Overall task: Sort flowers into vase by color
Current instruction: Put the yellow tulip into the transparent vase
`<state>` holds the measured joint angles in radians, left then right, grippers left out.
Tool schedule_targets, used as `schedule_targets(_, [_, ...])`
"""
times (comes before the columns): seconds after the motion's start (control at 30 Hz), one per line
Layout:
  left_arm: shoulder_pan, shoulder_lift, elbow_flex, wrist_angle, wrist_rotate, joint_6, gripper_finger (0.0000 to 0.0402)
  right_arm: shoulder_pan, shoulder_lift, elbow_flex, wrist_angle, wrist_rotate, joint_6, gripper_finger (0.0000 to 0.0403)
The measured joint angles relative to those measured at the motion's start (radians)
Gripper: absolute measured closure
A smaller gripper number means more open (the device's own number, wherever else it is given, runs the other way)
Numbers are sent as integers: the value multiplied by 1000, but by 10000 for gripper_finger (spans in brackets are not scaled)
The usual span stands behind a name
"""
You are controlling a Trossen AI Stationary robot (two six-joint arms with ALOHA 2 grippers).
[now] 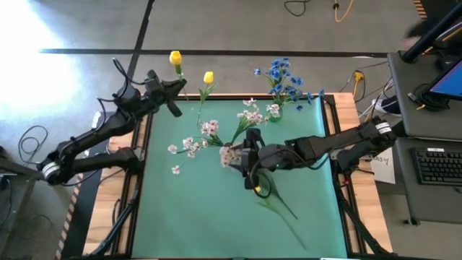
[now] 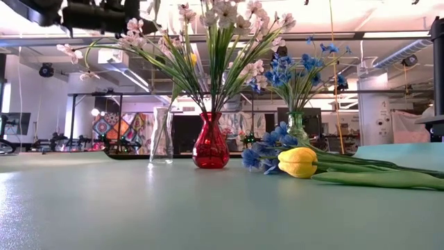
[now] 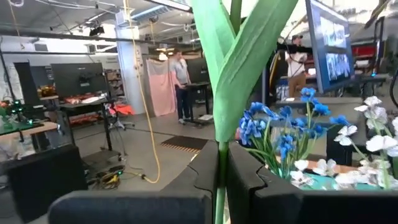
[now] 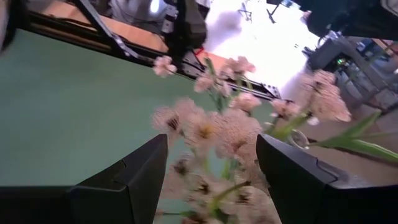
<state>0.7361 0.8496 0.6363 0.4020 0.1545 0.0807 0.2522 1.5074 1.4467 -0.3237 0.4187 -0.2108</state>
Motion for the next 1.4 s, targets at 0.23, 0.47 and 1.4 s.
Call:
schedule_targets(0.23, [94, 112, -25, 165, 129, -94, 401, -30, 0, 0, -1, 0, 21, 163])
schedule_targets(0.47, [100, 214, -25, 212, 146, -144, 401, -30, 0, 0, -9, -1, 34, 163])
schedule_targets(1.4, [100, 278, -26, 105, 144, -222, 369, -30, 0, 0, -66, -1, 55, 163])
